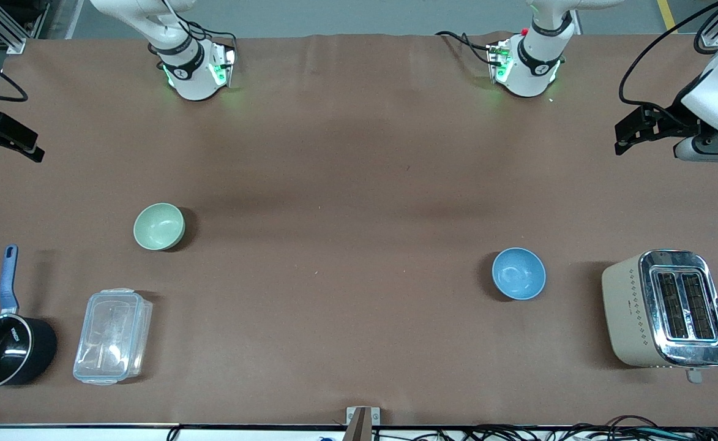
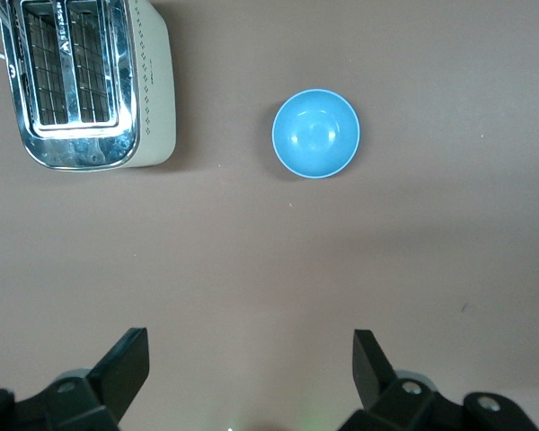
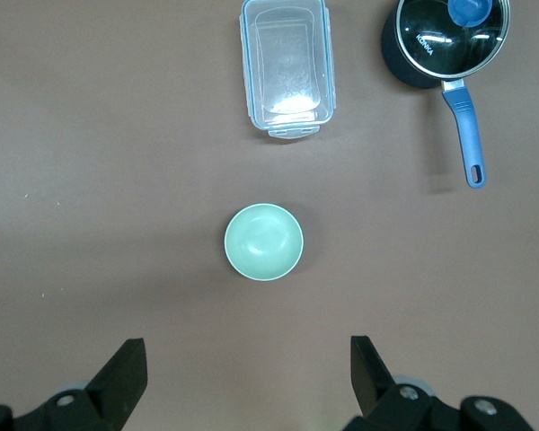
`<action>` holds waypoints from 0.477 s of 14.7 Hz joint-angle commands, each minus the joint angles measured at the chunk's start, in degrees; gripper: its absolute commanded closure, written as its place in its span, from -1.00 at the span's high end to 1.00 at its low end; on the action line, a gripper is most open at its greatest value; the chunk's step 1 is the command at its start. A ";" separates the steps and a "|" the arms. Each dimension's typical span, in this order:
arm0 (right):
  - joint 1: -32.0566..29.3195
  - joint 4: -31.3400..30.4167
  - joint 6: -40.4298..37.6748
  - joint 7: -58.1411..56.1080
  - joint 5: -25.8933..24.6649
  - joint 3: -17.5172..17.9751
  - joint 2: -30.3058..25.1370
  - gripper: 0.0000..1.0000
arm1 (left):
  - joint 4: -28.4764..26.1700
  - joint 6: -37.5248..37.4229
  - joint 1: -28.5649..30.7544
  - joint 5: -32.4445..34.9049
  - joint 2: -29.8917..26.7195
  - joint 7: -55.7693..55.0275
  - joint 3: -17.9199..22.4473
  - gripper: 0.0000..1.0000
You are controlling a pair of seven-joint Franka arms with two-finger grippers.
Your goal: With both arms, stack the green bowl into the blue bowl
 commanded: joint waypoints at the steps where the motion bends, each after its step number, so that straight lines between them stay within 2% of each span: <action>1: 0.61 0.57 -0.46 -0.46 0.77 0.01 0.06 1.00 | 1.17 -1.04 -0.05 1.44 0.46 0.91 -0.17 1.00; 4: 0.62 0.66 -0.20 -0.46 0.69 0.01 0.06 1.00 | 1.95 -1.04 -0.14 2.05 1.25 0.82 -0.17 1.00; 7: 0.53 0.57 -0.20 -0.46 0.69 0.01 0.06 1.00 | 4.16 -0.61 -0.23 3.38 5.90 1.09 -0.35 1.00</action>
